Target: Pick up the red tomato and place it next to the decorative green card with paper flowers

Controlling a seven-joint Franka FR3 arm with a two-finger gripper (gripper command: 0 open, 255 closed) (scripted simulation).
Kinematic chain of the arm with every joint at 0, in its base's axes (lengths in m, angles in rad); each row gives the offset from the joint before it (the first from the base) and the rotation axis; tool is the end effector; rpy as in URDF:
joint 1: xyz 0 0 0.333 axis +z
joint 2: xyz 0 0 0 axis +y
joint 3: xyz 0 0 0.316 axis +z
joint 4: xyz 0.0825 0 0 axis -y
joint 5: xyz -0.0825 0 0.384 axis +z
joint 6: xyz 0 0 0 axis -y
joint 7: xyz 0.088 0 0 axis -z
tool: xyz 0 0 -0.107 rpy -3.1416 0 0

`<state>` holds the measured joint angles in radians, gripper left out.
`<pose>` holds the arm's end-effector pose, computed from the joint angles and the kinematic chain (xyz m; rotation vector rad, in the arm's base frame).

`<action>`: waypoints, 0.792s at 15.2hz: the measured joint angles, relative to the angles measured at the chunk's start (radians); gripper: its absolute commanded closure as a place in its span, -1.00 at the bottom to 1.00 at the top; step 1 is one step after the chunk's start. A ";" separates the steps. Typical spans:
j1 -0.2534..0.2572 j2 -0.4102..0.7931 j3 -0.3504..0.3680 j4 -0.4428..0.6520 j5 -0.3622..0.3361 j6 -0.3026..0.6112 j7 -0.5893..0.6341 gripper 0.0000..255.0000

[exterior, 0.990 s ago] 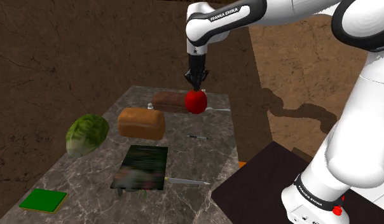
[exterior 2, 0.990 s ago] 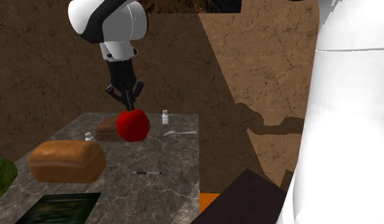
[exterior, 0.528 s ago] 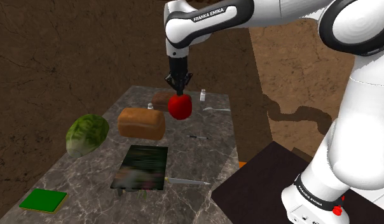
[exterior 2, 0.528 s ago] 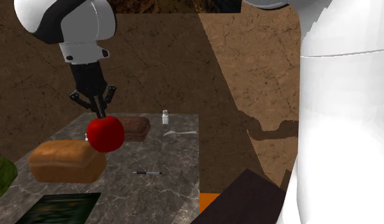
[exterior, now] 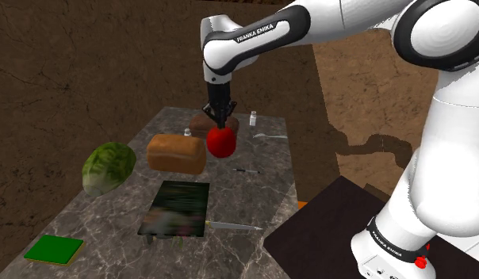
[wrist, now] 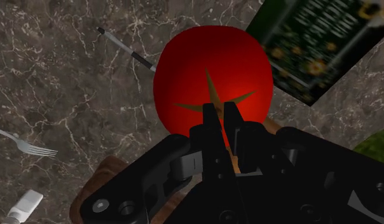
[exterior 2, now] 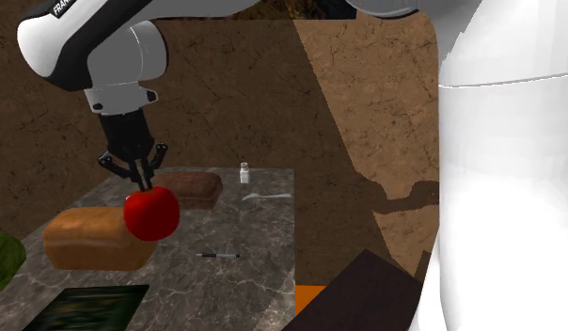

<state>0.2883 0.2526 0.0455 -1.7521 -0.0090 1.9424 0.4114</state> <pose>0.5895 0.2018 0.4196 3.1184 -0.1172 -0.0919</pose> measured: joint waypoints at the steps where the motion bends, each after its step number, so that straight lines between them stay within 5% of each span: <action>1: 0.000 0.005 0.000 -0.009 0.000 0.014 0.000 1.00; 12: 0.002 0.061 0.000 -0.084 -0.003 0.144 0.004 1.00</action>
<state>0.2901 0.3132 0.0450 -1.8357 -0.0125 2.0864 0.4152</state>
